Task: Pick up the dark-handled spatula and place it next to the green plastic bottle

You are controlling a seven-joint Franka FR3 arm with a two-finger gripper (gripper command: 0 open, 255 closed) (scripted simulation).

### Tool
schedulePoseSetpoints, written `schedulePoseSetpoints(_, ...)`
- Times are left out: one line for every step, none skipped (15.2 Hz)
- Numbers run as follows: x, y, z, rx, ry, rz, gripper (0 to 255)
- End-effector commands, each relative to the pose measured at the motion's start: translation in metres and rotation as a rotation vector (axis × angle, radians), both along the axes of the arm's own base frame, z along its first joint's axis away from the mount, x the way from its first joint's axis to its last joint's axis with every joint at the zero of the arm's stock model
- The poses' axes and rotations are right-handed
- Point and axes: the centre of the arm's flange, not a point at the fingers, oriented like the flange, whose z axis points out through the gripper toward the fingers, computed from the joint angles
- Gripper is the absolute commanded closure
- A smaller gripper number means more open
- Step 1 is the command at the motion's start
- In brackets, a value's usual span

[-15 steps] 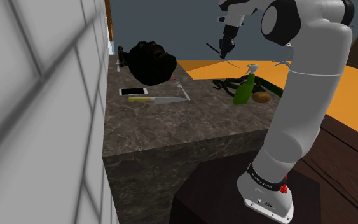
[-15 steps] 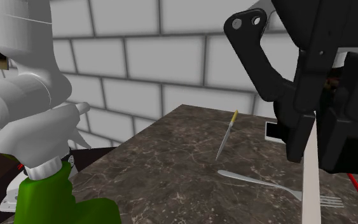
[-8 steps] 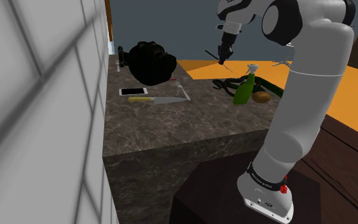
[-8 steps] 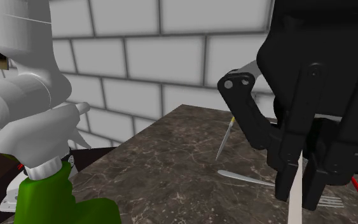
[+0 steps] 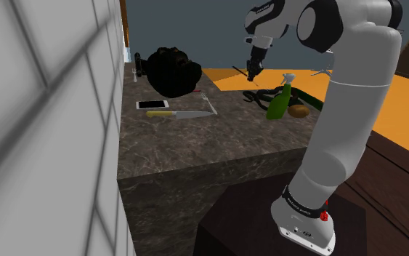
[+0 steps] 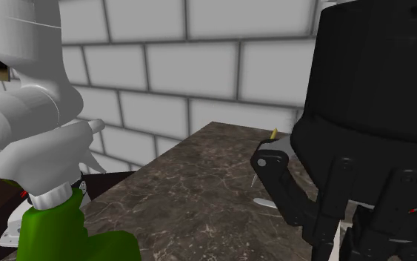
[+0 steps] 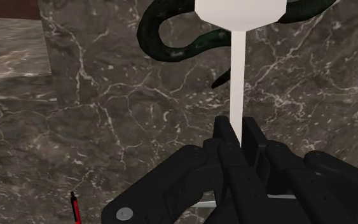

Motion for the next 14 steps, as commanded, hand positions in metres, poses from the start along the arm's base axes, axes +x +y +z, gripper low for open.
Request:
schedulePoseSetpoints(-0.001, 0.0, -0.01, 0.0, 0.0, 0.0, 255)
schedulePoseSetpoints(-0.001, 0.0, -0.016, 0.0, 0.0, 0.0, 255)
schedulePoseSetpoints(-0.001, 0.0, -0.021, 0.0, 0.0, 0.0, 255)
schedulePoseSetpoints(-0.001, 0.0, -0.026, 0.0, 0.0, 0.0, 255)
schedulePoseSetpoints(-0.001, 0.0, -0.031, 0.0, 0.0, 0.0, 255)
schedulePoseSetpoints(-0.001, 0.0, -0.037, 0.0, 0.0, 0.0, 255)
schedulePoseSetpoints(-0.001, 0.0, -0.042, 0.0, 0.0, 0.0, 255)
schedulePoseSetpoints(-0.001, 0.0, -0.047, 0.0, 0.0, 0.0, 255)
schedulePoseSetpoints(-0.001, 0.0, -0.053, 0.0, 0.0, 0.0, 255)
schedulePoseSetpoints(-0.001, 0.0, -0.058, 0.0, 0.0, 0.0, 255)
schedulePoseSetpoints(-0.001, 0.0, -0.063, 0.0, 0.0, 0.0, 255)
schedulePoseSetpoints(-0.001, 0.0, -0.068, 0.0, 0.0, 0.0, 255)
schedulePoseSetpoints(-0.001, 0.0, -0.074, 0.0, 0.0, 0.0, 255)
schedulePoseSetpoints(-0.001, 0.0, -0.079, 0.0, 0.0, 0.0, 255)
